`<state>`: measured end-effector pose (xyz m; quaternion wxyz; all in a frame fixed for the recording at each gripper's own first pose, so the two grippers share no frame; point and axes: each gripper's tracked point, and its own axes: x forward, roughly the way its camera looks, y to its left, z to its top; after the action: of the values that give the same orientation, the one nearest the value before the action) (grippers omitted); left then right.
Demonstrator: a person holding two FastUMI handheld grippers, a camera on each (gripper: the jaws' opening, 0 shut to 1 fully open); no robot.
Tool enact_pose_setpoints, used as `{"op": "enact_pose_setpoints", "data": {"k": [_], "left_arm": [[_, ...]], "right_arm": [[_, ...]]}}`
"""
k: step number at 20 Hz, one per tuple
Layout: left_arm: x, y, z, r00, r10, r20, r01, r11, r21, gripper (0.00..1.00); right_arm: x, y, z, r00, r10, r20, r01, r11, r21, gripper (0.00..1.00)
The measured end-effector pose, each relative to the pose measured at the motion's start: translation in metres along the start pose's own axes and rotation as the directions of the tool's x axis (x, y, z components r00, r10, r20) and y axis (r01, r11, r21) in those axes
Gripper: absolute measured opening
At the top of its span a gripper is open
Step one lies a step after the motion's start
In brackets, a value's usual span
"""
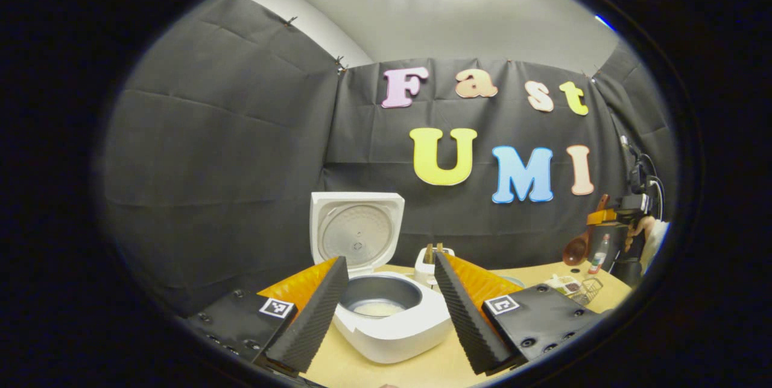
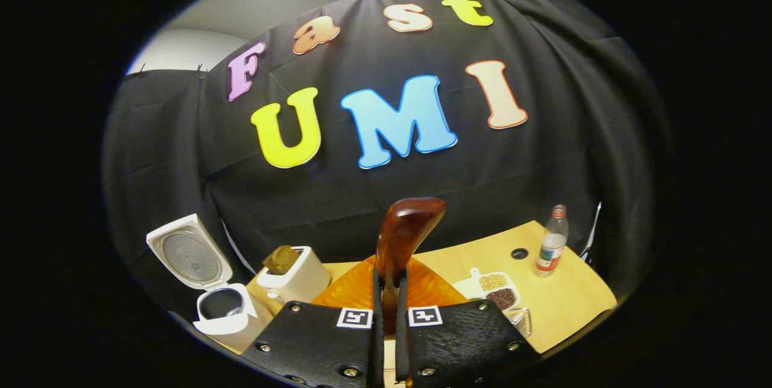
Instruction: Close the left gripper, press the button to open the rice cooker; take a wooden spoon from the chopstick holder with the right hand, scoop a spoonful of rice and pour it into the rice cooker, then put the wooden spoon back into the chopstick holder.
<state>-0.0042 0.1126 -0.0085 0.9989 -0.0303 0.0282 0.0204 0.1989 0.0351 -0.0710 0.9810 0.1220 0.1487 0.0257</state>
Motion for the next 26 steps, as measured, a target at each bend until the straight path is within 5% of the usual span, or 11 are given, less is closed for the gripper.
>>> {"op": "enact_pose_setpoints", "data": {"k": [4,12,20,26], "left_arm": [[0.0,-0.015,0.0,1.0,-0.007,-0.011,0.007,1.0,0.015,0.99],[-0.009,-0.026,0.008,1.0,0.023,-0.021,-0.022,0.998,0.064,0.99],[-0.019,-0.022,0.01,0.998,0.059,-0.023,-0.057,0.995,0.084,0.96],[-0.018,-0.002,0.013,0.995,0.099,-0.026,-0.098,0.995,0.032,0.99]], "right_arm": [[0.001,-0.058,-0.01,0.994,-0.112,0.011,0.112,0.991,-0.075,0.08],[0.017,-0.149,-0.057,0.96,-0.274,-0.053,0.271,0.961,-0.054,0.07],[0.023,-0.166,-0.129,0.938,-0.273,-0.215,0.288,0.957,0.041,0.07],[0.016,-0.147,-0.142,0.943,-0.214,-0.254,0.241,0.967,0.081,0.14]]}}
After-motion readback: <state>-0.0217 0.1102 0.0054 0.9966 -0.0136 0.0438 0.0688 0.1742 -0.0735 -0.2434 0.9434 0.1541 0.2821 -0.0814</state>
